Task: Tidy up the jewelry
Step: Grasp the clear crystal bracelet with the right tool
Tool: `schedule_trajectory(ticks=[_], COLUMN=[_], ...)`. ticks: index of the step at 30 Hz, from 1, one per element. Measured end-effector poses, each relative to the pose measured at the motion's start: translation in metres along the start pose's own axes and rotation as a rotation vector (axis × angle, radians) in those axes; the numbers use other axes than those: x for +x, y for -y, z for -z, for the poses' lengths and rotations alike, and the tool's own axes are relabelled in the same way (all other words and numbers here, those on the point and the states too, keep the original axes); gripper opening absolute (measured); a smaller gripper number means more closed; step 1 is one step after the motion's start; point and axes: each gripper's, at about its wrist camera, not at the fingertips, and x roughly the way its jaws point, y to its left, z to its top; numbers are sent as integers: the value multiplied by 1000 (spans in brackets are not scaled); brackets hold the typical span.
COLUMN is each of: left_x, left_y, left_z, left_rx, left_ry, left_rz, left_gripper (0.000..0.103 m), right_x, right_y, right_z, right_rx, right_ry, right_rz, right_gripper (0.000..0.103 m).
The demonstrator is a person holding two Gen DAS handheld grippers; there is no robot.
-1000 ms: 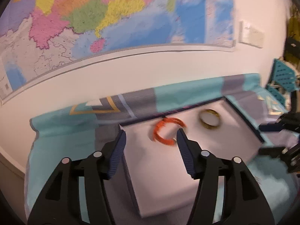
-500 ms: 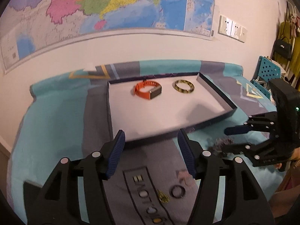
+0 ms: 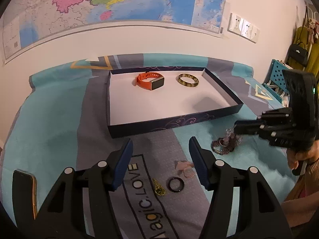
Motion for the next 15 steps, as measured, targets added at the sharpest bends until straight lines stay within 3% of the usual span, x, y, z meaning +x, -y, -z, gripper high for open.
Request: schedule_trajectory(ticks=[9, 15], left_x=[-4, -4], left_y=[10, 11], left_z=[17, 32], left_rx=[38, 44], left_ry=[-23, -50], left_rz=[23, 20], left_gripper=[58, 58], right_x=[-52, -67], right_y=[10, 9], right_z=[2, 7], right_rx=[86, 97], right_ry=[119, 150], right_rz=[-54, -84], right_gripper=[8, 8])
